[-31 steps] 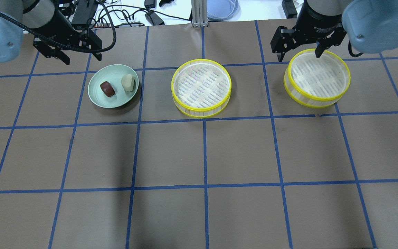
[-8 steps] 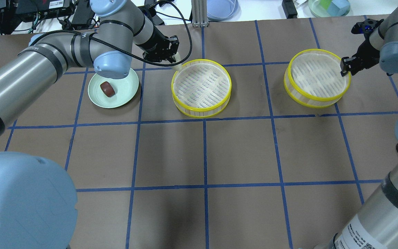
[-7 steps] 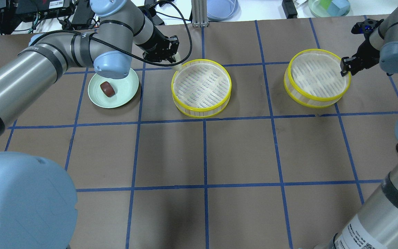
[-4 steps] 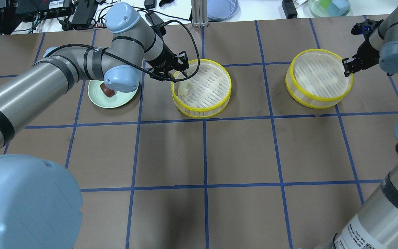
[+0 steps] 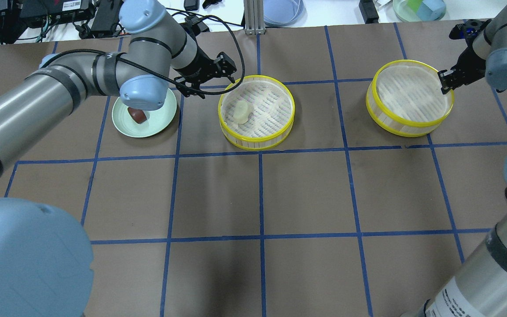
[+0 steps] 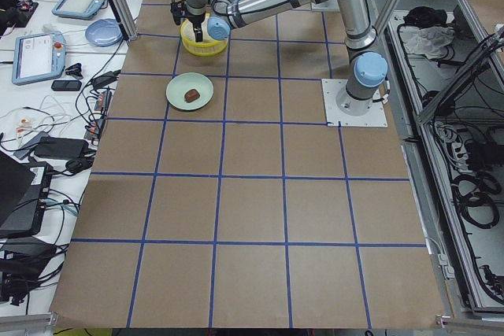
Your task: Stack buns with steamer
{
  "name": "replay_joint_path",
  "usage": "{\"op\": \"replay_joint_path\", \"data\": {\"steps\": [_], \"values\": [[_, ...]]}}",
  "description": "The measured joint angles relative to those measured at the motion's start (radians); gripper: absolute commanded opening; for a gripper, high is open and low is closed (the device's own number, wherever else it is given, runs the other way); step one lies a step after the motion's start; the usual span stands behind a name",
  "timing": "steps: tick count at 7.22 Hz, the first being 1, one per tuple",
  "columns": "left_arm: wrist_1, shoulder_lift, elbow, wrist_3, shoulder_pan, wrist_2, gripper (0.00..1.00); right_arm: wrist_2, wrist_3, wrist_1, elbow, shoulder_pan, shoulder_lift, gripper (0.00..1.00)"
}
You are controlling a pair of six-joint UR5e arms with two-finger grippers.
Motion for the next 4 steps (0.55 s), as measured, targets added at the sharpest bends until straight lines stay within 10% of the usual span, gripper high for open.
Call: {"op": "replay_joint_path", "data": {"steps": [4], "values": [[-0.064,0.017,0.001,0.236,0.169,0.208,1.00,-0.069,0.248,0.097,-0.002,0.197,-0.114,0.00]]}}
